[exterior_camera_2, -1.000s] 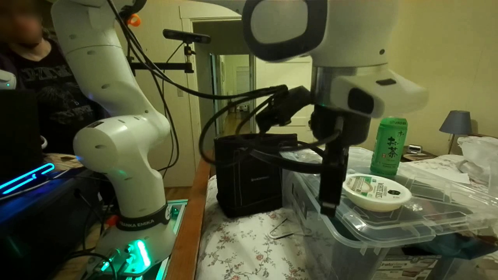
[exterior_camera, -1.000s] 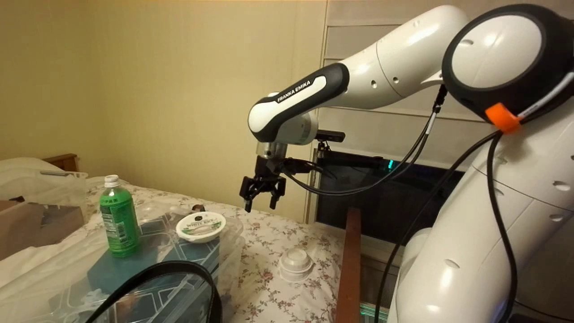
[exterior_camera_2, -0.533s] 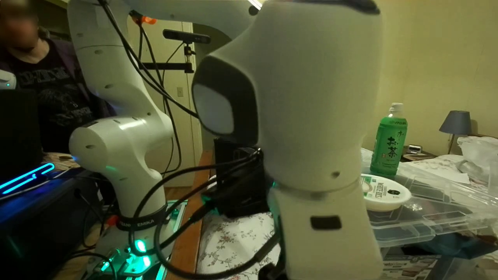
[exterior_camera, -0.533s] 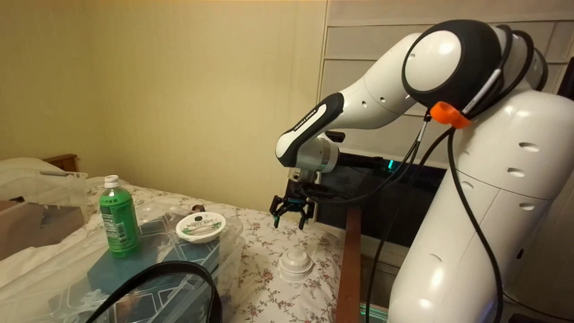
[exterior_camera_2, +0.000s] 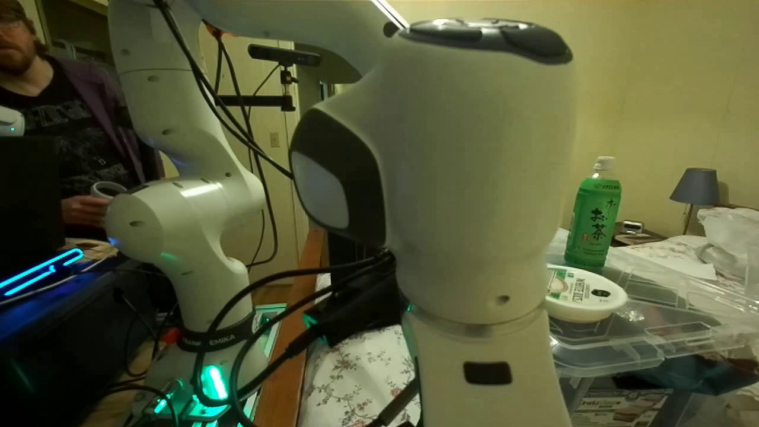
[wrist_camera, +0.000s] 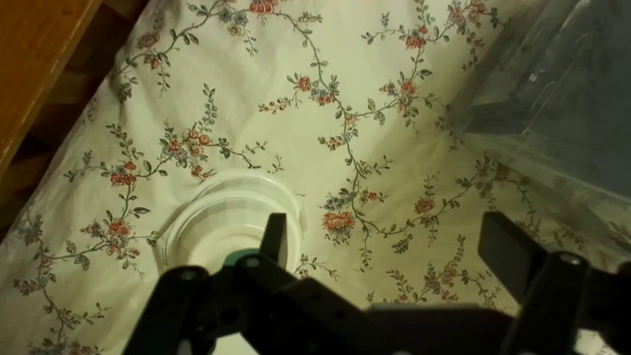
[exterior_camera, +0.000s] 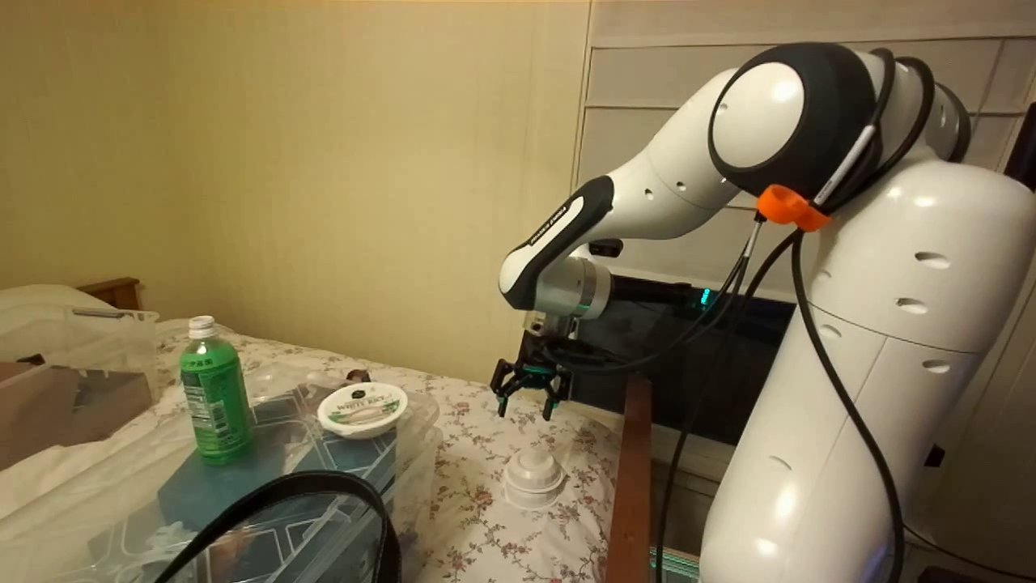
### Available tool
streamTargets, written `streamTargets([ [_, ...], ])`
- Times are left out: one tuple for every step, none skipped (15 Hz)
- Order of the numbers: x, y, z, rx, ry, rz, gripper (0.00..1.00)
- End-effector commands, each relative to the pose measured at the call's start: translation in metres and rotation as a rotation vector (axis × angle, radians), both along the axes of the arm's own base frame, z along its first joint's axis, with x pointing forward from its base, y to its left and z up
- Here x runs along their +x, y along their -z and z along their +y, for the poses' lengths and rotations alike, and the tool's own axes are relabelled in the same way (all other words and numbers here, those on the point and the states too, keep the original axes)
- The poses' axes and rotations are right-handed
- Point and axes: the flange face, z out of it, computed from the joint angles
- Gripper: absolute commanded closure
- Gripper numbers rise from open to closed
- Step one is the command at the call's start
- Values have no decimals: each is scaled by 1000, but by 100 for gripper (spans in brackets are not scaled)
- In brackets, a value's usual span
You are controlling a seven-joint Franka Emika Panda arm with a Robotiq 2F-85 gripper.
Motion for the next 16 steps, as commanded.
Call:
streamTargets([
  [3, 14, -31, -1, 15, -74, 0],
  [1, 18, -41, -5, 19, -105, 0],
  [-1, 24, -51, 5, 33, -130, 0],
  [-5, 32, -64, 17, 44, -149, 0],
  [-9, 42, -75, 31, 53, -152, 0],
  [-13, 51, -86, 30, 60, -161, 0],
  [-19, 63, -98, 18, 70, -156, 0],
  [-25, 74, -108, 14, 71, -143, 0],
  [-30, 84, -118, 9, 73, -130, 0],
  [-35, 93, -126, 15, 67, -113, 0],
  [-39, 102, -132, 21, 57, -95, 0],
  [-44, 111, -137, 33, 46, -71, 0],
  [-46, 120, -140, 39, 25, -62, 0],
  [-49, 128, -142, 52, 9, -48, 0],
  [-51, 136, -144, 59, 1, -53, 0],
  [-51, 141, -146, 71, -3, -62, 0],
])
